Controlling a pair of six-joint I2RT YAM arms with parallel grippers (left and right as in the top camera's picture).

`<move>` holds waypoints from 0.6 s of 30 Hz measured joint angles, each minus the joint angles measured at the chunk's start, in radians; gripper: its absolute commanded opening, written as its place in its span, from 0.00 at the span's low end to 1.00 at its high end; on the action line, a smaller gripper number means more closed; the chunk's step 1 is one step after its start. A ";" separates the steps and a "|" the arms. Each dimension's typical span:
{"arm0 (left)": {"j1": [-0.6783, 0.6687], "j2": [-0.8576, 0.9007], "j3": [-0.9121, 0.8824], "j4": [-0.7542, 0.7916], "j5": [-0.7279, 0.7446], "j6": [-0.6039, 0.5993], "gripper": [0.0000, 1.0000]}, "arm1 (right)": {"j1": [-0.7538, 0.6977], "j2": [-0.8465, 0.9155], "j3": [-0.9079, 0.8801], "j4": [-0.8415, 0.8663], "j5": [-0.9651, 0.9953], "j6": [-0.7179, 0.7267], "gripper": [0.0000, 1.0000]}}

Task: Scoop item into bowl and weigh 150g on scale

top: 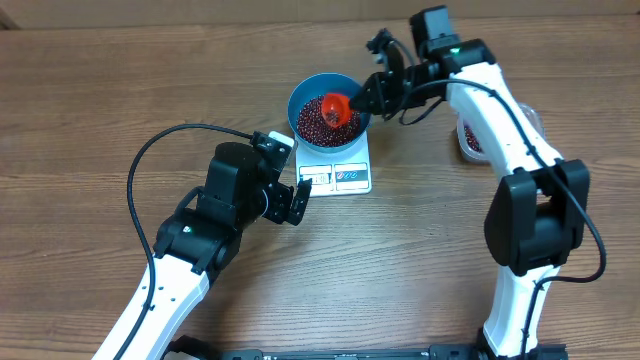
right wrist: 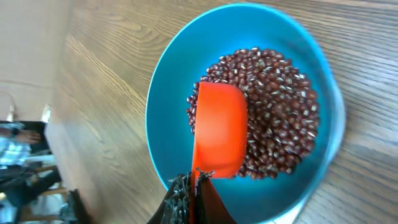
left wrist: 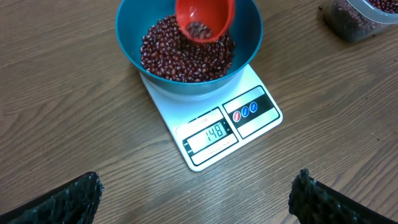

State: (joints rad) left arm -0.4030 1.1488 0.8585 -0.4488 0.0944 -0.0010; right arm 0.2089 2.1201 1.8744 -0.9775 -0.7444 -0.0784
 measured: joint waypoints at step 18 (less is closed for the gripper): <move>0.000 0.000 0.000 0.000 0.000 0.000 0.99 | -0.071 -0.135 0.008 -0.044 -0.053 -0.001 0.04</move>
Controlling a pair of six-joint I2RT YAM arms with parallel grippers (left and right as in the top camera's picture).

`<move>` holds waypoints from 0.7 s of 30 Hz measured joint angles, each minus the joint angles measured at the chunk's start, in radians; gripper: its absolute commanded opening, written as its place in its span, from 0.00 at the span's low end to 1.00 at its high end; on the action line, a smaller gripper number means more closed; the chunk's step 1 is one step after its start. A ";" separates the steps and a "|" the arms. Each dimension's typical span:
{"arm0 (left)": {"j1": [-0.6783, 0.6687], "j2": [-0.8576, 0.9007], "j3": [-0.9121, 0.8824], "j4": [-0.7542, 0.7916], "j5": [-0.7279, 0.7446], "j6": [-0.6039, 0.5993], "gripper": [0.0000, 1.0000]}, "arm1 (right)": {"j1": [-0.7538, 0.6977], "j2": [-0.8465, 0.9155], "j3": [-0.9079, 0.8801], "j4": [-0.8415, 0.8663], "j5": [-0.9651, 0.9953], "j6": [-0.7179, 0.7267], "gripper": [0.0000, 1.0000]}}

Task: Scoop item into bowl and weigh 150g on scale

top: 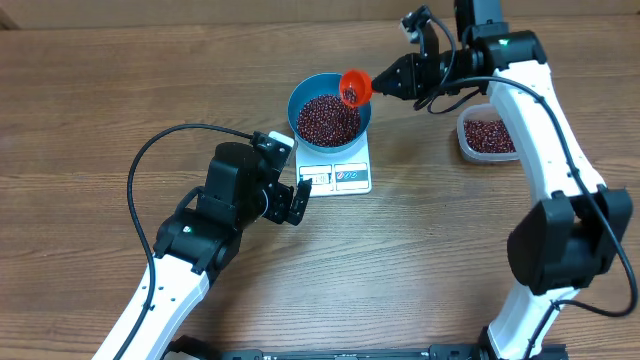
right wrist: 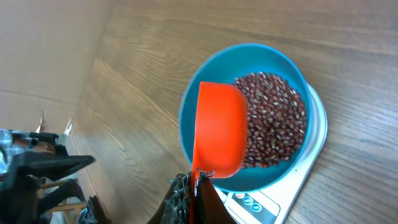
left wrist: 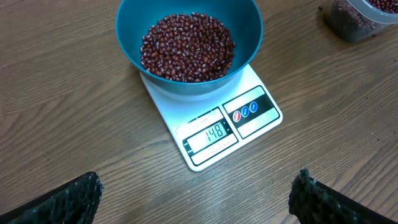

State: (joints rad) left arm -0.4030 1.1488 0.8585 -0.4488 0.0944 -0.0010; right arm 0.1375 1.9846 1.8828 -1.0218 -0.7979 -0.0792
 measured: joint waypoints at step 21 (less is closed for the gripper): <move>0.000 0.000 0.000 0.000 0.000 0.000 1.00 | 0.101 -0.009 0.006 0.006 0.245 0.000 0.04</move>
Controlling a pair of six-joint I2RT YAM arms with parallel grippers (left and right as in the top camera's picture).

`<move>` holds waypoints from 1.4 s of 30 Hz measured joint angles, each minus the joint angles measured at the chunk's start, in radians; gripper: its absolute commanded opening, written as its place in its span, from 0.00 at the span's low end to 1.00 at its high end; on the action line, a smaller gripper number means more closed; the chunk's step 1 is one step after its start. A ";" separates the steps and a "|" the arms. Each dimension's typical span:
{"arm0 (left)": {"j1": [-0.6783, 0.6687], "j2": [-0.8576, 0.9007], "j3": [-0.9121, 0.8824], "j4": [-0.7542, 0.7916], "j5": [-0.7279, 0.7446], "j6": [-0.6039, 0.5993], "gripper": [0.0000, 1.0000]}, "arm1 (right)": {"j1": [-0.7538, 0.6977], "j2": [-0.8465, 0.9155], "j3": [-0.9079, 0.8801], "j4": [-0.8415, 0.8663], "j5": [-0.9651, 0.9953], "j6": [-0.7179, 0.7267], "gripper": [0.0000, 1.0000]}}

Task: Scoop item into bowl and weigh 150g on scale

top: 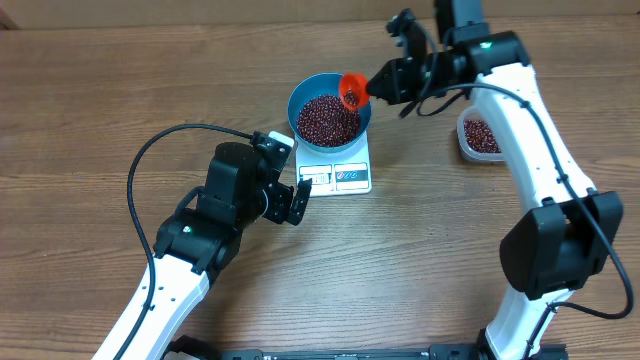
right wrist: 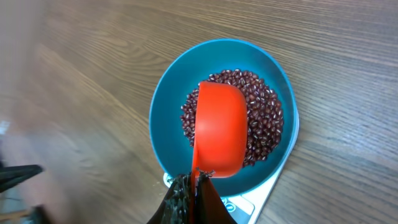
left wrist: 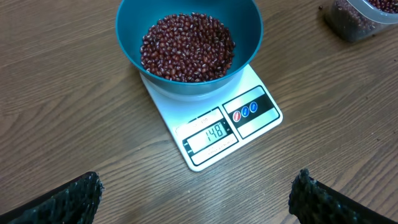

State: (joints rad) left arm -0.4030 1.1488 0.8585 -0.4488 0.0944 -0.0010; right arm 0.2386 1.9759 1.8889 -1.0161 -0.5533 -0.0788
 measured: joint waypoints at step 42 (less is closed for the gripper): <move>0.000 0.000 0.000 0.000 0.000 0.000 1.00 | 0.161 0.000 0.000 0.015 0.374 -0.031 0.04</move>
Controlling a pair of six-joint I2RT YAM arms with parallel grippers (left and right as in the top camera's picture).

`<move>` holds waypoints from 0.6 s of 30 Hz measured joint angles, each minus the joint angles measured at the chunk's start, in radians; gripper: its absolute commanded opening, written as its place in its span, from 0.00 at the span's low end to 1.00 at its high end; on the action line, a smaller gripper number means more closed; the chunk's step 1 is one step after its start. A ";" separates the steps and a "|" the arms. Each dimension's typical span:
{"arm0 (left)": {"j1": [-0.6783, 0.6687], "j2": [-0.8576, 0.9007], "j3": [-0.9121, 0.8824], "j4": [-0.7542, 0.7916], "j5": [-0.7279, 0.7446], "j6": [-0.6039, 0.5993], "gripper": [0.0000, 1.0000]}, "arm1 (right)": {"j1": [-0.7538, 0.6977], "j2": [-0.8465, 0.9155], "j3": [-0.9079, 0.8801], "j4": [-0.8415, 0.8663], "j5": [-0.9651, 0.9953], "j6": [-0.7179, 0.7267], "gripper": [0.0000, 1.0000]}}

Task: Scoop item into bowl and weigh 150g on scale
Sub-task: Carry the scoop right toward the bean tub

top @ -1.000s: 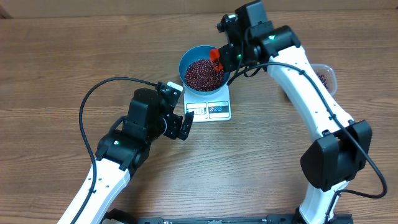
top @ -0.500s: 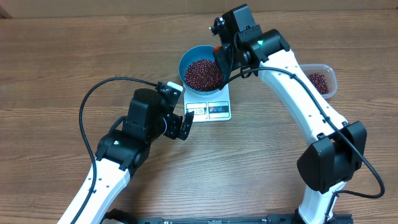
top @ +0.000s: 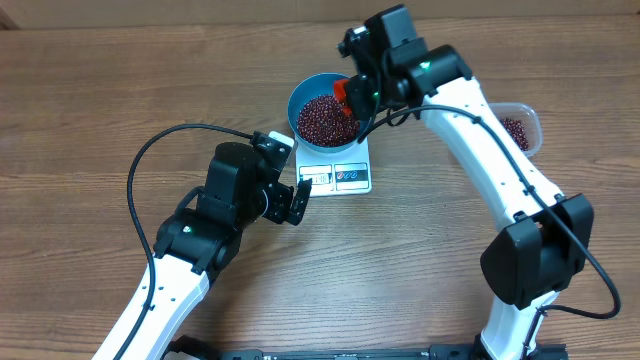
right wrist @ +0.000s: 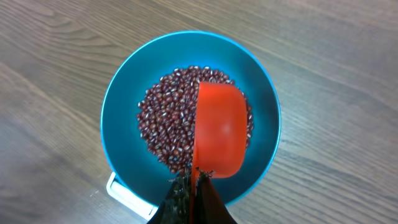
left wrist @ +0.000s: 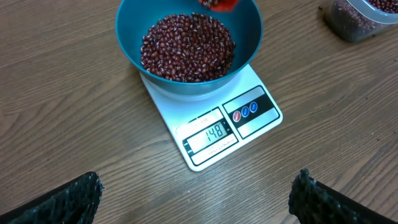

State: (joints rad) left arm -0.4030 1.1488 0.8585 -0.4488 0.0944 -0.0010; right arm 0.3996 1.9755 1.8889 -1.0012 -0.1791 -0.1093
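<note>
A blue bowl (top: 294,108) of red beans (left wrist: 186,46) stands on the white scale (top: 341,178), whose display (left wrist: 211,132) reads 148. My right gripper (top: 360,92) is shut on the handle of an orange scoop (right wrist: 221,137). The scoop hangs over the bowl's far right side, and its edge shows in the left wrist view as the scoop (left wrist: 217,4). Whatever is inside it is hidden from the right wrist view. My left gripper (left wrist: 196,186) stands open just in front of the scale with nothing between its fingers.
A clear container (top: 518,128) with more red beans sits at the right of the table; the same container (left wrist: 359,15) shows at the left wrist view's top right corner. The wooden table (top: 100,100) surrounds the scale.
My right arm has swung left, bringing the scoop from above the bowl's right rim to lower over the bowl. The display still reads 148. The left arm has not moved.
The scoop was first low in the bowl over the beans, with 148 on the display. Then it was raised at the bowl's right rim, then hung there above the rim. Now it is over the bowl again. The reading stayed 148 throughout.
</note>
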 measured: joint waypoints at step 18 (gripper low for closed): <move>0.000 0.000 0.000 0.000 0.000 0.000 0.99 | -0.300 0.000 0.000 -0.064 -0.546 -0.042 0.04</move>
State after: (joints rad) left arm -0.4030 1.1488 0.8585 -0.4488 0.0944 -0.0010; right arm 0.0998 1.9755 1.8889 -1.0657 -0.7246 -0.1513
